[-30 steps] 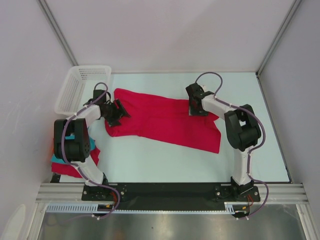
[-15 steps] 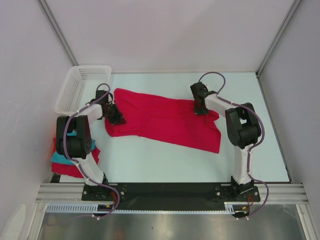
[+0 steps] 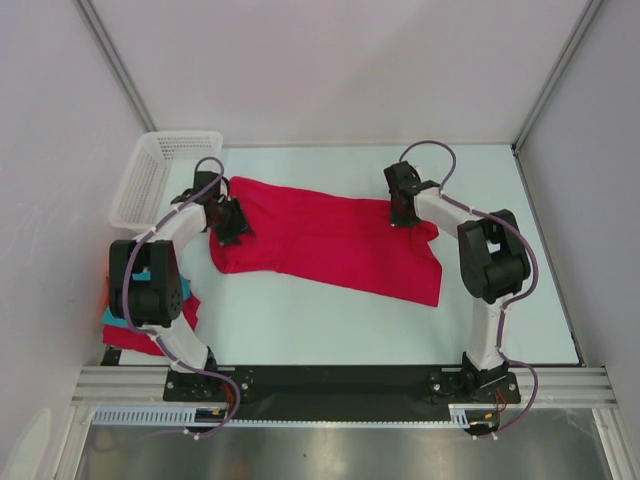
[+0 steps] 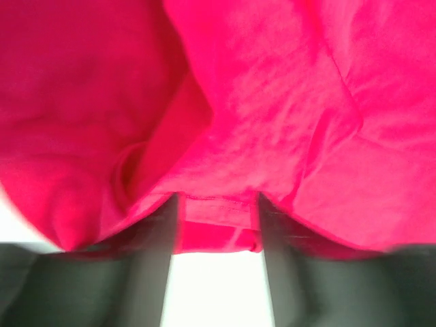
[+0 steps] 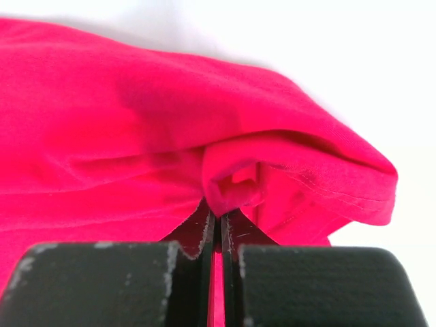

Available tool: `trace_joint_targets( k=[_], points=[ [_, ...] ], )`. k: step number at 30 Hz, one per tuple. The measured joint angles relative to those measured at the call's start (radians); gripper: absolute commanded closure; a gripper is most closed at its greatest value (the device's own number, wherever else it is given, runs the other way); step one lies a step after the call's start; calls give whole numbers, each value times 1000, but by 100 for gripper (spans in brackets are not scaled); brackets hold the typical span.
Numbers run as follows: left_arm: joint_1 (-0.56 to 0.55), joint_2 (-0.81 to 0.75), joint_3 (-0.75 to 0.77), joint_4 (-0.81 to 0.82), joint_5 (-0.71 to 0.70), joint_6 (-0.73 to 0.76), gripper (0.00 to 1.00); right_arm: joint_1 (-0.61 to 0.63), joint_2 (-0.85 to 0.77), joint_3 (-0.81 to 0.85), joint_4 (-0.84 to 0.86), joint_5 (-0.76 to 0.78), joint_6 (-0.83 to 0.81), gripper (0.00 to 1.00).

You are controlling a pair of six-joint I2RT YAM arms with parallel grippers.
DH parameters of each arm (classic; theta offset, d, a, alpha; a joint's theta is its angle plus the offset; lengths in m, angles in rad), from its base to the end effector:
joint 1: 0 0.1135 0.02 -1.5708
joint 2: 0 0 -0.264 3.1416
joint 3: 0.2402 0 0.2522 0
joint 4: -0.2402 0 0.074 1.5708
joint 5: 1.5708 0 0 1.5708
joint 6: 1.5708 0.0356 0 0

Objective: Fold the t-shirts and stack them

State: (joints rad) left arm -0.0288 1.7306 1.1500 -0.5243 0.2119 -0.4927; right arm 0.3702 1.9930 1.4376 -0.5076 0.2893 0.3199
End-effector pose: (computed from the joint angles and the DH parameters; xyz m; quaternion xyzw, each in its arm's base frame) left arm 0.3483 -0.0175 0.1927 -0.1986 0.9472 -0.1586 0.1953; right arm 0.3957 0.1427 0.1817 0.0121 0.9584 -0.0472 0.2811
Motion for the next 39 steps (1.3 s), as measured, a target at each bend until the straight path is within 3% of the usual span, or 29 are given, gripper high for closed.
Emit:
trace_joint_targets(
  k=[1,4,18,20,21,22,32,39],
  points=[
    [0,-14,9,-11,-22,2,28,1,-7,0,0,0,0,100],
    [0,-41,27,-27,-75,6,25,3,-18,-1,0,0,0,100],
    [1,84,35,-32,-119,-6,27,7,-26,-27,-4,-3,-8,100],
    [1,98,35,-31,-121,-8,35,7,-33,-32,-5,-4,-8,100],
    [1,98,35,-30,-122,-10,49,7,-36,-33,-5,-6,-8,100],
    [1,98,35,-29,-122,-14,99,7,-40,-33,-6,-8,-8,100],
    [1,75,21,-8,-94,-25,100,16,-80,-57,-7,-14,-8,100],
    [0,-45,34,-56,-85,-21,100,35,-183,-89,-28,6,-8,100]
  ],
)
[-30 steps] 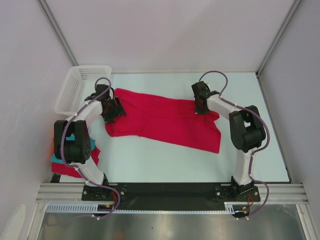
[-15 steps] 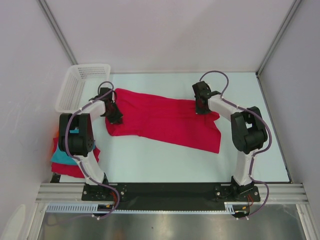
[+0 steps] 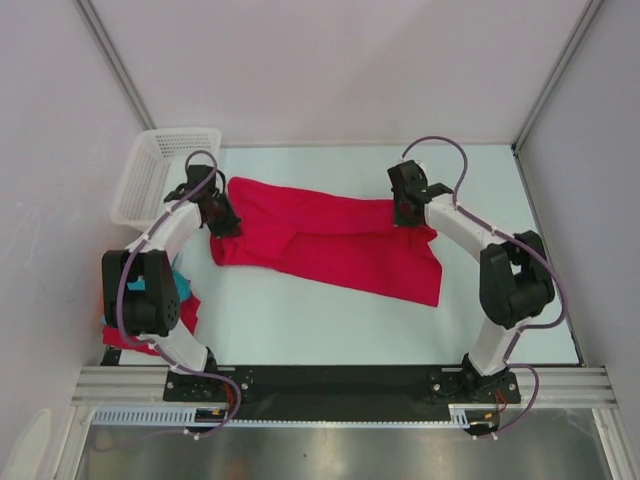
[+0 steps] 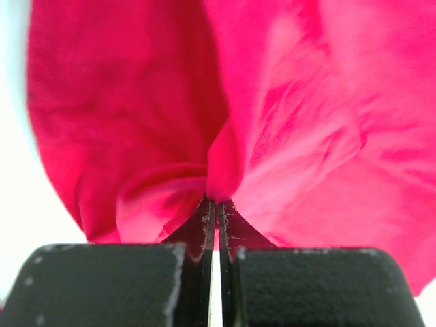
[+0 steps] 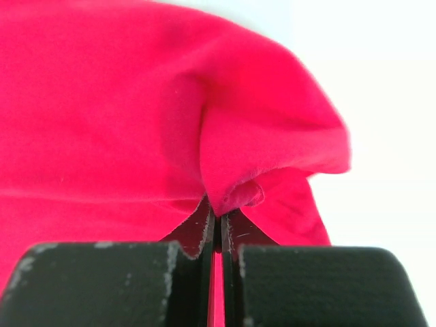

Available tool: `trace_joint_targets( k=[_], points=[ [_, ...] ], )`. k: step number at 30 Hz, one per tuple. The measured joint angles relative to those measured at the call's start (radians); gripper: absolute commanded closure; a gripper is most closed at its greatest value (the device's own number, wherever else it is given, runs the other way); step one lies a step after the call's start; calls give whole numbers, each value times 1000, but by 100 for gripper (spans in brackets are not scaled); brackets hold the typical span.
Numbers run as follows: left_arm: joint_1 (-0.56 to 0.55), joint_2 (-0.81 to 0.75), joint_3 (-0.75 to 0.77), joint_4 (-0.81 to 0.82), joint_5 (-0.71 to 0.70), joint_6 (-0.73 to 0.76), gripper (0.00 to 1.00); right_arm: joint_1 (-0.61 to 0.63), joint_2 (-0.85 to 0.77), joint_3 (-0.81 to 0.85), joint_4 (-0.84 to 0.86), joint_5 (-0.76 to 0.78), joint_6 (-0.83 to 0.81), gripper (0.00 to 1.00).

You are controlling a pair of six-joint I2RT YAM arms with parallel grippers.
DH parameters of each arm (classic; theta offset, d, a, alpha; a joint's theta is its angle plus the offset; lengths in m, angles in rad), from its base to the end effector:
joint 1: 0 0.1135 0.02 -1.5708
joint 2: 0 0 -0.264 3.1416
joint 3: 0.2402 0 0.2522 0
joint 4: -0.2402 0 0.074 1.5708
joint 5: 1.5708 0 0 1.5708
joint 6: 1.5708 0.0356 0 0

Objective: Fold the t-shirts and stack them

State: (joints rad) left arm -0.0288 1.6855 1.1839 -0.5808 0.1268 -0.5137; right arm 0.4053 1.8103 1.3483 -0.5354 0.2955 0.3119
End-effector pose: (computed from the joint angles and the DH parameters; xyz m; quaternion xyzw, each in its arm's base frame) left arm 0.3449 -0.0144 0.2141 -0.2176 0.9437 -0.1239 0.2160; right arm 0.3600 0.1432 0.2237 -0.0027 0.9496 -0.0341 0.3115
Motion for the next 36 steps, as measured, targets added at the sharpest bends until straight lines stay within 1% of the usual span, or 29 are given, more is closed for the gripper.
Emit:
trace_joint_targets(
  k=[6,16,24,26,30,36],
  points=[
    [0,-159,66,-74,0,10,100,19,-177,-10,-45,40,0,100],
    [0,-351,197,-207,19,35,100,91,-458,-10,-180,133,9,100],
    [0,-491,216,-304,44,35,100,135,-659,21,-328,203,39,100],
    [0,-516,239,-339,44,34,100,152,-698,40,-361,221,55,100],
    [0,-573,337,-395,47,25,100,185,-792,93,-441,264,105,100],
    [0,-741,418,-439,61,-3,100,258,-939,140,-511,310,196,100]
  ],
)
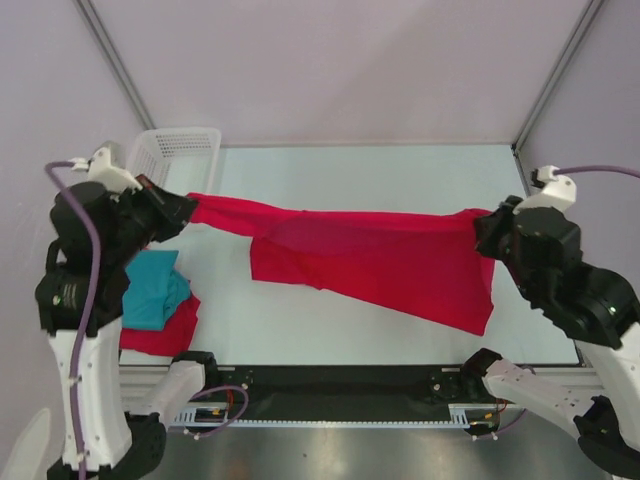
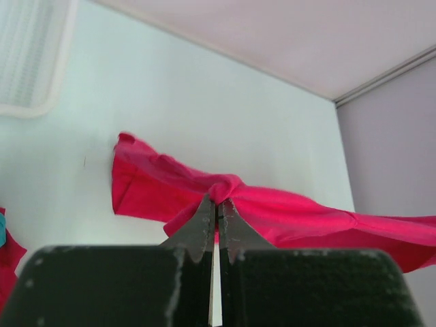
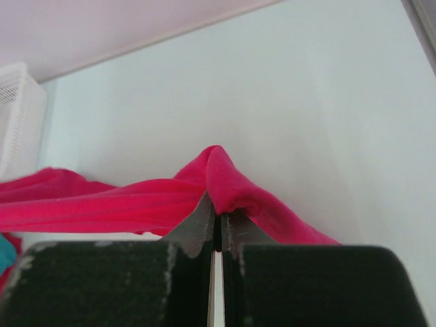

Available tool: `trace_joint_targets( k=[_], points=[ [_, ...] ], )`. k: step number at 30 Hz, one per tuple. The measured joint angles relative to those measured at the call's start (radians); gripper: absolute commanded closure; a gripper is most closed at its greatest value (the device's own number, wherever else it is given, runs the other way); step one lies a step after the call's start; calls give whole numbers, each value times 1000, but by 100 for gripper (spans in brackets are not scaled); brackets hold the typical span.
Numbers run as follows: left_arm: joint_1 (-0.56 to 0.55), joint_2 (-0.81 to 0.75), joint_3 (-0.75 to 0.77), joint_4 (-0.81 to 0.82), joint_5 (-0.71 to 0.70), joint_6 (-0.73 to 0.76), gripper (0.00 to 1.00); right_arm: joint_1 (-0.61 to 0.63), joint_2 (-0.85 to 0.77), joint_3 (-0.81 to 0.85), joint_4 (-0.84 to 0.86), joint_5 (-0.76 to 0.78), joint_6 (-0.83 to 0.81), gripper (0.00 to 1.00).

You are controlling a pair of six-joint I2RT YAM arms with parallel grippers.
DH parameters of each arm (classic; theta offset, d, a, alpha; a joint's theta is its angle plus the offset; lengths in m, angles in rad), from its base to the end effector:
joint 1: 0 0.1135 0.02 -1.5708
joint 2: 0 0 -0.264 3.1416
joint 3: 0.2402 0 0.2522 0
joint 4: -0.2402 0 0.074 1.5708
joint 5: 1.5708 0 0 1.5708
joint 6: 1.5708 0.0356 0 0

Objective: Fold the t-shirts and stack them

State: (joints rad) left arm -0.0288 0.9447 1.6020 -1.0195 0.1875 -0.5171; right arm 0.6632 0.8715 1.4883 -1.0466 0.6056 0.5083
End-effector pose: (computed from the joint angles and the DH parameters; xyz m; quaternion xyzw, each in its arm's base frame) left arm 0.1242 -0.0102 0.4860 -0.1464 0.8078 -0.2267 0.5240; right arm 0.0984 0.0512 0.4631 0.0984 0.8134 0.0758 0.5683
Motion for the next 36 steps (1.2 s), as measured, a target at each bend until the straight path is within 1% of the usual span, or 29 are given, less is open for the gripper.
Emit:
trace_joint_targets(
  k=[5,7,13,18,22,26,36],
  points=[
    [0,-116,76,-48,-1,-33,100,8,-77,40,-45,15,42,100],
    [0,-132,126,-73,-1,-45,100,8,-87,69,-49,9,43,100],
    [0,-99,319,-148,-3,-90,100,-27,-73,186,-56,-43,34,100],
    [0,-64,497,-203,-2,-123,100,-113,-48,303,-62,-119,9,100],
    [0,-54,597,-231,2,-148,100,-175,-26,372,-72,-194,-11,100],
    [0,-53,653,-252,7,-167,100,-219,-18,407,-101,-256,-19,100],
    [0,-41,717,-280,10,-200,100,-313,-18,490,-178,-381,-35,100]
  ],
)
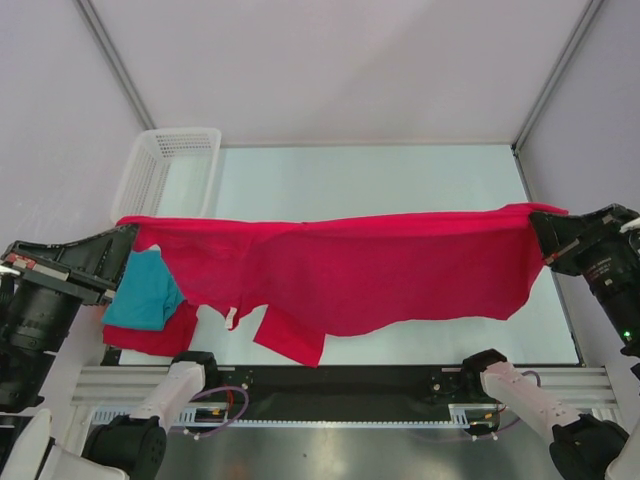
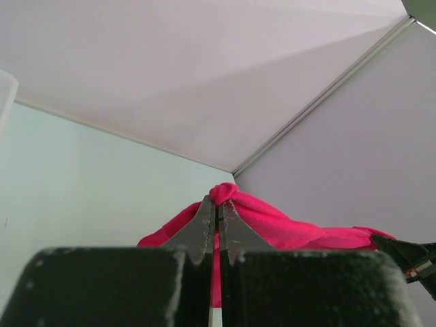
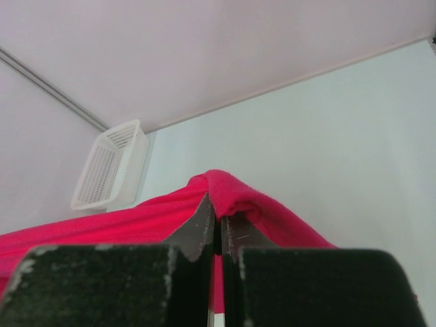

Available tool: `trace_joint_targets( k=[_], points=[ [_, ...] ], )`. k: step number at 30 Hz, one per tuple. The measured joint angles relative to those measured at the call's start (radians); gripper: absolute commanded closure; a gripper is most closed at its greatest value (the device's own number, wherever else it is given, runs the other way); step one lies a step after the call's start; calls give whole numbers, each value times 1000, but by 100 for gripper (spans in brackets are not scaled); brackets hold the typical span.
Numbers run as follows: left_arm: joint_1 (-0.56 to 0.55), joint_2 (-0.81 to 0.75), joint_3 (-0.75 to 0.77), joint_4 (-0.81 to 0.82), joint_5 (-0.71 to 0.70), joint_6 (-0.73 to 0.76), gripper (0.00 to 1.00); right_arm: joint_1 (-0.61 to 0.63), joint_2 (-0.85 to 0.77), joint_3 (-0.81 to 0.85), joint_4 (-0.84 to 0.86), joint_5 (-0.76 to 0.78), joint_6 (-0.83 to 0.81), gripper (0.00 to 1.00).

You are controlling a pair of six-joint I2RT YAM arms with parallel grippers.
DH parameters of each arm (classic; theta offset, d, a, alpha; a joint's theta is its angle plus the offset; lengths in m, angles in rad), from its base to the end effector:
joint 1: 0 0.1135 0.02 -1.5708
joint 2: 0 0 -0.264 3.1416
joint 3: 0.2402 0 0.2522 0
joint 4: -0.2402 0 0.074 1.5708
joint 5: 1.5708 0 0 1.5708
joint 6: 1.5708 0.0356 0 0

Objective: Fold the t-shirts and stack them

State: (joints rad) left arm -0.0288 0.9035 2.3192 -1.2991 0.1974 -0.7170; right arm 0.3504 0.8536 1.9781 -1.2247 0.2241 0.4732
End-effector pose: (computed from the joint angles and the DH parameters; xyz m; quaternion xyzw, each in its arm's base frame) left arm -0.0568 -0.0053 0.5848 -0.1538 0.6475 -0.3319 0.6685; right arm 0.0086 -0.0053 0.5485 0.1201 0.7310 0.1908 0.6441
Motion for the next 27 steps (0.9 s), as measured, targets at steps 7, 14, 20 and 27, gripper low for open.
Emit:
trace_joint_targets(
  k=[7,14,20,27],
  points=[
    [0,-15,-103,16,-21,2,100,-47,-6,-29,4,-45,-13,100],
    [-1,-38,-487,141,-93,23,100,-50,3,-386,92,-50,-36,100],
    [-2,110,-775,333,-124,46,100,-52,124,-645,237,-49,-60,100],
    [-2,568,-801,525,-146,56,100,-88,419,-701,465,-22,-95,100]
  ],
)
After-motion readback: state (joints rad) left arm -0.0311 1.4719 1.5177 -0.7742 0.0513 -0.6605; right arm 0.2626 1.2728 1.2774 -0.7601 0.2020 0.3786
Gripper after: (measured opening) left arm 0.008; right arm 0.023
